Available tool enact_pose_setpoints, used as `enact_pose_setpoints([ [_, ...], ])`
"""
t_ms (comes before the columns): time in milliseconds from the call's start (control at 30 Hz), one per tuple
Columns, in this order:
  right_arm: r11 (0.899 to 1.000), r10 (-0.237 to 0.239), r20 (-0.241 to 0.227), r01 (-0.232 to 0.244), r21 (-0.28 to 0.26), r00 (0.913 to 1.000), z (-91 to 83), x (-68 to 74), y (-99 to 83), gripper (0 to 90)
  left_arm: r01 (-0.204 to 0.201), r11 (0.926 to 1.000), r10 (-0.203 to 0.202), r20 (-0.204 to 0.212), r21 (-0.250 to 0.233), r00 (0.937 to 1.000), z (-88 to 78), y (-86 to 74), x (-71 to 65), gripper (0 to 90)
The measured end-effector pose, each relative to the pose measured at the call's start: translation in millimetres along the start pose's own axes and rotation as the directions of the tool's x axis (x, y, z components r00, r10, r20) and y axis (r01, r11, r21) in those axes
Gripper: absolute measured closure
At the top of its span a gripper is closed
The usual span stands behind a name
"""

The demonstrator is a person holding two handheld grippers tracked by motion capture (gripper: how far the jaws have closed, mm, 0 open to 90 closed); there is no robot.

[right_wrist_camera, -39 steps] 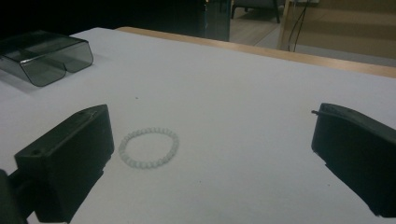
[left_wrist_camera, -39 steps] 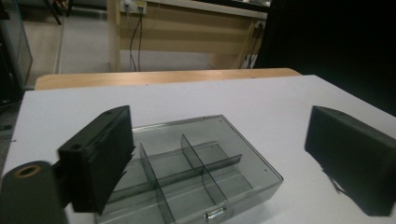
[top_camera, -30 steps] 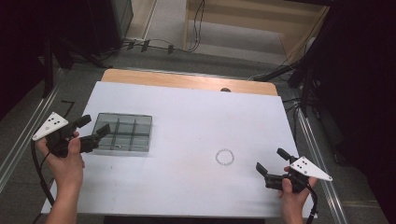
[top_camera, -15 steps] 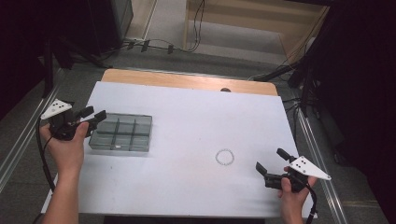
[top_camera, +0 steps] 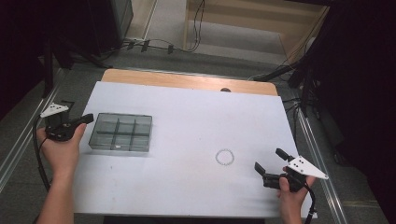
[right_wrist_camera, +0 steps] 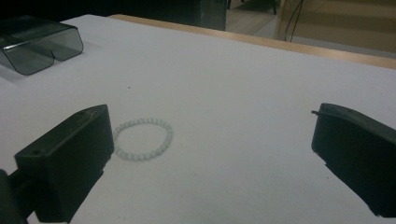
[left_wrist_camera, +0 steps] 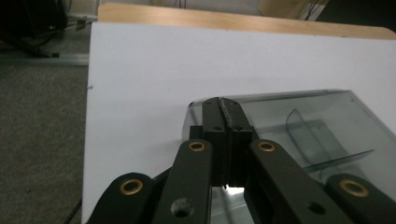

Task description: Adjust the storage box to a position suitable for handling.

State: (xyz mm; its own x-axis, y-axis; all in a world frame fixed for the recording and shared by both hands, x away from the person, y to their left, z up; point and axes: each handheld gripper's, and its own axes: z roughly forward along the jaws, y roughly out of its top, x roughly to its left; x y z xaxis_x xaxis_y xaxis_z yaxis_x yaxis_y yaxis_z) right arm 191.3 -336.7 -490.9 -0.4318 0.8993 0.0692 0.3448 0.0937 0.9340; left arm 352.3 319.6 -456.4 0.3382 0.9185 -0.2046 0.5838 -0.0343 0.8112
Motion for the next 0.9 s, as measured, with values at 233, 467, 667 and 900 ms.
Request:
enact_pose_setpoints([
  [233,1.000,0.002,-0.002,-0.002,0.003,1.0000,0.6,-0.3,-0.6,0.0,0.045,0.9972,-0.045,-0.009,0.060,0.9990,5.0,-11.8,13.3,89.9],
  [467,1.000,-0.002,-0.004,0.002,0.007,1.0000,0.9,0.1,-0.5,0.0,0.051,0.9915,-0.053,0.017,0.120,0.9984,11.9,-20.9,14.8,89.9],
  [667,1.000,-0.002,-0.011,0.002,0.003,0.9999,0.4,0.4,-0.3,0.0,0.053,0.9899,-0.058,0.033,0.131,0.9978,14.7,-22.0,10.1,90.0],
  [900,1.000,0.000,-0.009,0.000,0.014,1.0000,2.7,-0.2,-1.2,0.0,0.082,0.9887,-0.088,0.042,0.126,0.9952,14.7,-21.8,11.5,90.0],
])
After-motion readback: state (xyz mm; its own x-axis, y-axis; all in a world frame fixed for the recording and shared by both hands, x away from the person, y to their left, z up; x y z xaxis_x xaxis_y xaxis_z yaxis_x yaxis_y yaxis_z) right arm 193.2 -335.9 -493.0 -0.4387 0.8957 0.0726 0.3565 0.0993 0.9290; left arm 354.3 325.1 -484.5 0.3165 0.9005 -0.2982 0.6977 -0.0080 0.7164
